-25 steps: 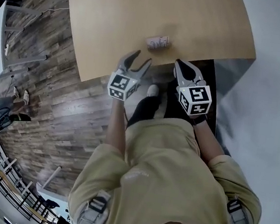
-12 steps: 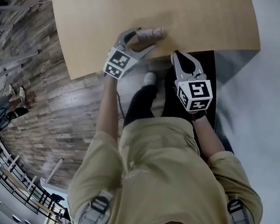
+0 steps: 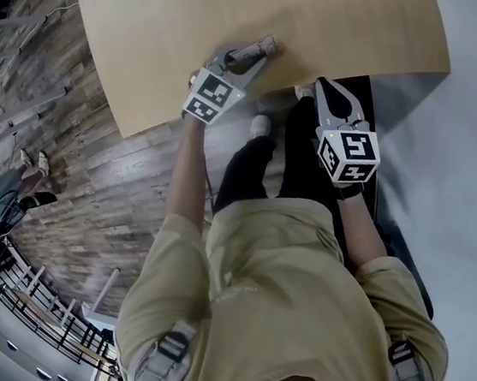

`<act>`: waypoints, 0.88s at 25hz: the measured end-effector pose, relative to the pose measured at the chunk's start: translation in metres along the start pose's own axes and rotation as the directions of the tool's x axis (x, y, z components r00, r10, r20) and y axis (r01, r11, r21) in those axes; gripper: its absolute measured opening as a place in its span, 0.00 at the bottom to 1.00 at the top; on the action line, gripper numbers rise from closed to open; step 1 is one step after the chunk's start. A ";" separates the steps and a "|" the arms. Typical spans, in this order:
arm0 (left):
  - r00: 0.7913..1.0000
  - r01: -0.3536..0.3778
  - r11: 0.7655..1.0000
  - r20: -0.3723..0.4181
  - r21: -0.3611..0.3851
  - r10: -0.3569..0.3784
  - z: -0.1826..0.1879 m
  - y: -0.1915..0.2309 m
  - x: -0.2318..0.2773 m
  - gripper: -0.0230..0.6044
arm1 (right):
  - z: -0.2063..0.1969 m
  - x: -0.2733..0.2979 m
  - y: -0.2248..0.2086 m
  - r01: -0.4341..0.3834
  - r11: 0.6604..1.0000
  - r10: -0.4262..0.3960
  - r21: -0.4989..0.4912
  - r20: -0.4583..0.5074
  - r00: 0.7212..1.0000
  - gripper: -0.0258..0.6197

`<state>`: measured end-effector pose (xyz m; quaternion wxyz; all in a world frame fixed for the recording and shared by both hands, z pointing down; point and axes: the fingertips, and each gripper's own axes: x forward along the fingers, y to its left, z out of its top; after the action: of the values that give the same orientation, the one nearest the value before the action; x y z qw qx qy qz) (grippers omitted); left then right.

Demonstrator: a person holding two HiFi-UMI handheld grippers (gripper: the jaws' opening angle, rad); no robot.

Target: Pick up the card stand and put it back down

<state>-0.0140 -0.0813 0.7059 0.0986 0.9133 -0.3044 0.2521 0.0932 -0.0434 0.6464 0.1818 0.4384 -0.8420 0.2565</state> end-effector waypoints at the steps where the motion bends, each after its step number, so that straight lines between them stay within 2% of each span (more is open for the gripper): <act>1: 1.000 0.016 1.000 -0.007 0.007 -0.015 0.000 -0.003 0.000 0.16 | 0.000 -0.002 -0.003 0.007 1.000 -0.007 0.012 0.003 1.000 0.05; 4: 0.998 0.065 0.998 -0.022 0.016 -0.065 0.000 -0.014 0.003 0.15 | 0.003 -0.008 -0.014 0.022 0.999 -0.024 0.050 0.025 0.999 0.05; 13: 0.997 0.082 0.997 -0.006 -0.014 -0.082 0.012 -0.019 -0.013 0.14 | 0.029 -0.015 -0.017 0.070 0.995 -0.076 0.077 0.065 0.995 0.05; 18: 0.999 0.042 0.999 0.008 -0.034 -0.042 0.042 -0.012 -0.035 0.14 | 0.061 -0.023 -0.010 0.073 0.996 -0.078 0.046 0.096 0.992 0.05; 22: 0.998 0.001 0.994 0.064 -0.113 0.006 0.082 -0.006 -0.062 0.14 | 0.088 -0.030 0.003 0.081 0.997 -0.082 0.014 0.148 0.986 0.05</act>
<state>-0.0204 -0.0726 0.6038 0.1402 0.9135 -0.3224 0.2049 0.0999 -0.0749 0.5591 0.1271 0.4911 -0.8335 0.2190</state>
